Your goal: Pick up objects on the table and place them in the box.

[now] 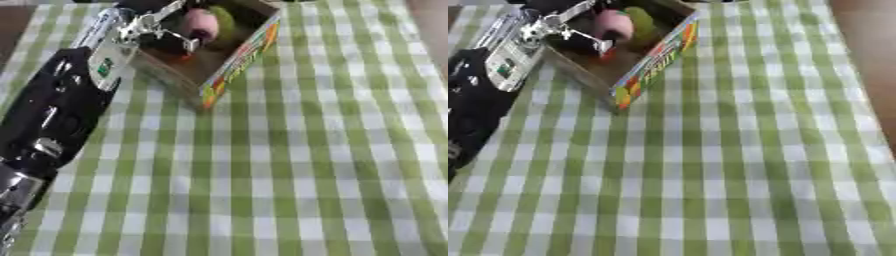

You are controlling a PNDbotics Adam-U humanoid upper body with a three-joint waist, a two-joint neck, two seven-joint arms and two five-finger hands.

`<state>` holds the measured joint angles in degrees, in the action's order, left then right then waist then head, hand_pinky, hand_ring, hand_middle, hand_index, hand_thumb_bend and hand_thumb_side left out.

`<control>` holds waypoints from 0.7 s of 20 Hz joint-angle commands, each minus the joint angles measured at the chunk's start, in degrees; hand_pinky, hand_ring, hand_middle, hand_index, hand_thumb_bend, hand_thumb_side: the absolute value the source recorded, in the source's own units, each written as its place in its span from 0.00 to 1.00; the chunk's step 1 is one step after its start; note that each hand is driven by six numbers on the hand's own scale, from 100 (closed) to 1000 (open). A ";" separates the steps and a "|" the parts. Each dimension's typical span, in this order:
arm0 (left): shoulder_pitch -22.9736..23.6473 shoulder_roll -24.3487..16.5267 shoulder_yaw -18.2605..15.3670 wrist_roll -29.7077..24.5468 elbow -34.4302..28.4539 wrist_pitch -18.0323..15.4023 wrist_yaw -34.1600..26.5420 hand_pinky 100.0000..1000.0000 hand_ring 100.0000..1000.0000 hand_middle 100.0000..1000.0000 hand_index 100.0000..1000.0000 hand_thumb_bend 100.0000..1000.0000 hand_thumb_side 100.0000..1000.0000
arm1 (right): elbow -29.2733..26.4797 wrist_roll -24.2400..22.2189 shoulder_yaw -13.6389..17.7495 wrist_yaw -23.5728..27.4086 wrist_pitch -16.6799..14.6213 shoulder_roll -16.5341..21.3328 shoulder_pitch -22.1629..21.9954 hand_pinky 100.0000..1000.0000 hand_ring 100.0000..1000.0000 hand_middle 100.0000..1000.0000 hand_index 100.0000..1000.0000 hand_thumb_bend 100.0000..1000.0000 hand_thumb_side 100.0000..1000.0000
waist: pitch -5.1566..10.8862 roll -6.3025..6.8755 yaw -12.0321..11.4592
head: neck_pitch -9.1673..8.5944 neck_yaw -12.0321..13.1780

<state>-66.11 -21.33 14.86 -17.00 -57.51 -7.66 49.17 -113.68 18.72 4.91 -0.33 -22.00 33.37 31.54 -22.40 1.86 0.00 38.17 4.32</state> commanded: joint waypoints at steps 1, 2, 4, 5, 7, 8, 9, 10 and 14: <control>-0.80 -0.82 -0.71 -0.25 0.28 -0.42 2.55 0.72 0.72 0.71 0.87 0.35 0.28 | -0.91 -0.15 0.48 0.33 0.02 0.77 0.67 0.74 0.82 0.49 0.83 0.00 0.47 | 1.23 -0.13 -0.05 | -0.35 -0.02; -0.65 -0.91 -0.73 -0.99 0.23 -0.28 3.21 0.72 0.72 0.71 0.87 0.35 0.28 | -0.91 -0.14 0.50 0.30 0.05 0.77 0.67 0.74 0.82 0.49 0.83 0.00 0.47 | 1.24 -0.13 -0.09 | -0.34 -0.08; -0.45 -1.07 -0.94 -1.95 -0.07 0.10 3.96 0.78 0.77 0.75 0.90 0.59 0.43 | -0.91 -0.11 0.53 0.27 0.08 0.79 0.65 0.74 0.82 0.49 0.83 0.00 0.47 | 1.27 -0.15 -0.17 | -0.30 -0.20; -0.15 -1.43 -1.33 -1.92 -0.25 1.00 4.66 0.79 0.78 0.76 0.91 0.65 0.52 | -0.91 -0.07 0.57 0.24 0.07 0.87 0.59 0.74 0.82 0.49 0.83 0.00 0.47 | 1.31 -0.19 -0.27 | -0.21 -0.32; 0.27 -1.83 -1.73 -1.17 -1.15 2.75 5.65 0.79 0.78 0.76 0.91 0.69 0.60 | -0.91 0.01 0.61 0.19 0.10 0.93 0.49 0.74 0.82 0.49 0.83 0.00 0.47 | 1.33 -0.25 -0.39 | -0.07 -0.48; 0.41 -1.96 -1.73 -0.80 -1.61 3.45 5.90 0.79 0.78 0.76 0.91 0.69 0.60 | -0.91 0.03 0.62 0.18 0.11 0.94 0.46 0.74 0.82 0.49 0.83 0.00 0.47 | 1.33 -0.27 -0.41 | -0.05 -0.53; 0.49 -2.05 -1.72 -0.53 -2.00 3.95 6.01 0.78 0.79 0.77 0.92 0.67 0.58 | -0.91 0.05 0.62 0.16 0.11 0.94 0.44 0.74 0.82 0.49 0.83 0.00 0.47 | 1.33 -0.30 -0.44 | -0.01 -0.58; 0.50 -2.25 -1.99 0.08 -2.77 4.50 5.90 0.78 0.79 0.76 0.92 0.64 0.58 | -0.91 0.06 0.62 0.14 0.11 0.97 0.37 0.74 0.82 0.49 0.83 0.00 0.47 | 1.34 -0.38 -0.53 | 0.08 -0.66; 1.23 -3.29 -3.17 2.01 -8.11 6.46 2.07 0.72 0.77 0.74 0.91 0.35 0.58 | -0.91 0.20 0.72 0.02 0.10 1.07 0.14 0.74 0.82 0.49 0.83 0.00 0.47 | 1.35 -0.63 -0.91 | 0.32 -0.90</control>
<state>-63.97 -22.69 12.65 -15.58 -63.14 -1.90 52.34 -113.68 18.79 4.94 -0.34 -21.90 33.22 31.20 -22.42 1.41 -0.89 38.31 3.58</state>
